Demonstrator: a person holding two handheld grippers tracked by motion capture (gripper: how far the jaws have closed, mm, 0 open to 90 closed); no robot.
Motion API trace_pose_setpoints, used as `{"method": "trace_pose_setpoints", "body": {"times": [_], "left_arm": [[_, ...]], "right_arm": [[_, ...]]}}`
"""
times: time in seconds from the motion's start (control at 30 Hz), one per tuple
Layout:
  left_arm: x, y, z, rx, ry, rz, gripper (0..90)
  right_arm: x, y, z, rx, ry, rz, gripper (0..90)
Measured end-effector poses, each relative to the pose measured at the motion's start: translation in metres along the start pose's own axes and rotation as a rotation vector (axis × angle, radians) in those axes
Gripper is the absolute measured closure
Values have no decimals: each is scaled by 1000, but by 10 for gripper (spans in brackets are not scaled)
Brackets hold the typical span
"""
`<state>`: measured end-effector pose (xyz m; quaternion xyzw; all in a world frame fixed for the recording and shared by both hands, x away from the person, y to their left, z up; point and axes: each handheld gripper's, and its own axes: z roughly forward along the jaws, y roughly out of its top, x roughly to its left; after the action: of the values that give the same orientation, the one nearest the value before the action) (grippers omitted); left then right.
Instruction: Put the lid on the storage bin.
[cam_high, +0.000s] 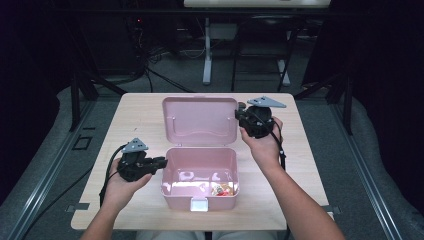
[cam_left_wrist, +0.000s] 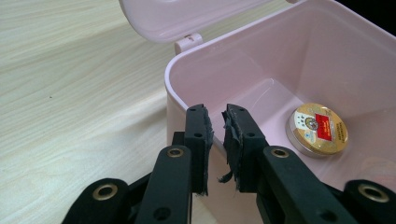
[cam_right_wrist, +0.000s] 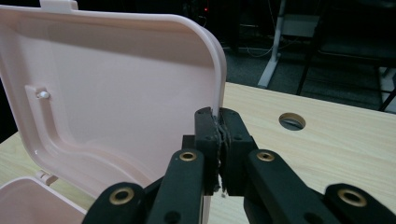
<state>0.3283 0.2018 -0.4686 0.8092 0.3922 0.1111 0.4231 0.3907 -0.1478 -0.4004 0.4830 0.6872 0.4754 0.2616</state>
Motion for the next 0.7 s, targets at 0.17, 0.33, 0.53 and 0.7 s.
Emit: {"method": "trace_pose_setpoints", "body": {"times": [0.17, 0.33, 0.53, 0.7], "left_arm": [[0, 0, 0, 0, -2, -3, 792], [2, 2, 0, 5, -6, -11, 796], [6, 13, -5, -33, 28, -4, 801], [11, 24, -11, -80, 50, -22, 775]], "right_arm": [[2, -3, -5, -19, -1, -14, 870], [3, -4, -6, -30, 0, -15, 871], [3, -5, -8, -34, 1, -7, 871], [3, -6, -8, -38, 1, -5, 871]]}}
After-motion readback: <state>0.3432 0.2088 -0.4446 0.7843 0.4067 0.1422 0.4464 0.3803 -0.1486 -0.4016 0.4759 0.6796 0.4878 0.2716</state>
